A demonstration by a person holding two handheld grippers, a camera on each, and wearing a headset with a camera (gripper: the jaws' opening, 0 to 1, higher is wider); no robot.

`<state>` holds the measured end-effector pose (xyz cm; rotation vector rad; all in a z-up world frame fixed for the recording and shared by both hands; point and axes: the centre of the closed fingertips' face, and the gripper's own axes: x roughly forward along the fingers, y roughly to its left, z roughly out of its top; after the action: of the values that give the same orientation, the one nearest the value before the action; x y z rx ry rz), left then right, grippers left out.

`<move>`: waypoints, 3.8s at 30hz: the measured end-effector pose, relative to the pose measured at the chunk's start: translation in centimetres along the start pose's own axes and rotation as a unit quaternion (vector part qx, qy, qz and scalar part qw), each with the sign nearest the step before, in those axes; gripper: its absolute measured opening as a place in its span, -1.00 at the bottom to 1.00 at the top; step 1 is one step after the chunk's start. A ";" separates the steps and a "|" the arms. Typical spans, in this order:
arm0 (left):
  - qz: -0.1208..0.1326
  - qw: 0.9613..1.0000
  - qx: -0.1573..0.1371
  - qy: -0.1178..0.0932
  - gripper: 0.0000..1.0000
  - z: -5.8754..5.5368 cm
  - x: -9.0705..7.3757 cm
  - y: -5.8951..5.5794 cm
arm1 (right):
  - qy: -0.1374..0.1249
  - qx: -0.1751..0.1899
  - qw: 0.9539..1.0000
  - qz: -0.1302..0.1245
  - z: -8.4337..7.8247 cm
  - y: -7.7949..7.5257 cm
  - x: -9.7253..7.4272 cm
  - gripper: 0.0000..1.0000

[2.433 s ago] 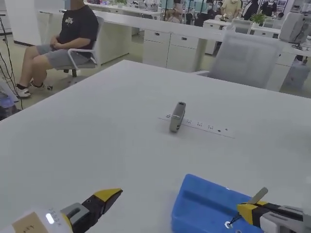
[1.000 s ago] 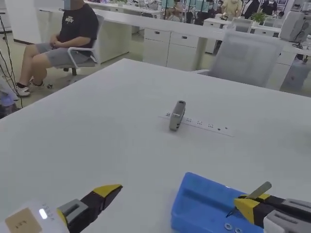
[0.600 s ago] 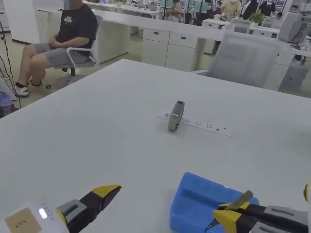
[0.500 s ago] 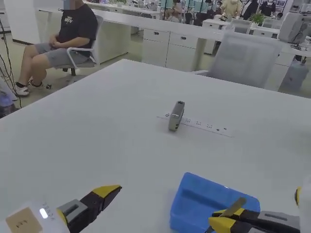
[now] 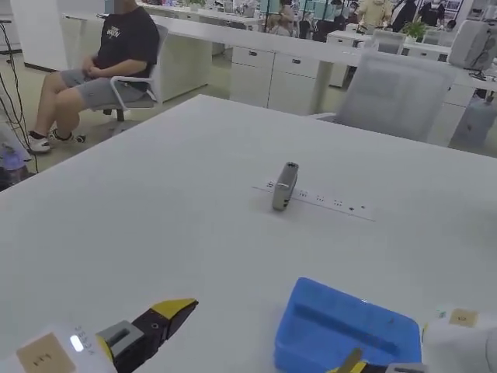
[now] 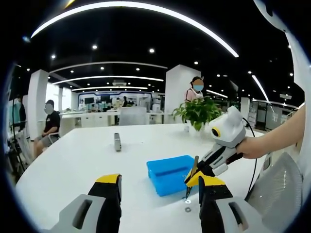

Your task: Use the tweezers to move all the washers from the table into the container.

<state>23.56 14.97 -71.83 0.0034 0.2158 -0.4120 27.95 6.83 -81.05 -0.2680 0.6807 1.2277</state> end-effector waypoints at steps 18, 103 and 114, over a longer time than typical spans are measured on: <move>-0.001 1.000 0.000 0.003 0.28 -0.1 0.1 0.0 | 0.012 -0.020 1.000 0.000 -0.4 0.0 0.4 -0.93; -0.007 1.000 -0.004 0.011 0.26 -0.4 0.1 -0.2 | -0.024 0.077 0.992 -0.098 1.4 -9.3 -1.2 -0.94; -0.007 1.000 -0.004 0.011 0.26 -0.5 0.2 -0.1 | -0.018 0.056 0.994 -0.093 1.5 -9.0 -0.8 -0.93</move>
<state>23.57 14.82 -72.32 -0.0013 0.2401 -0.4248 36.68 3.96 -80.85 -0.2099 0.6752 1.0117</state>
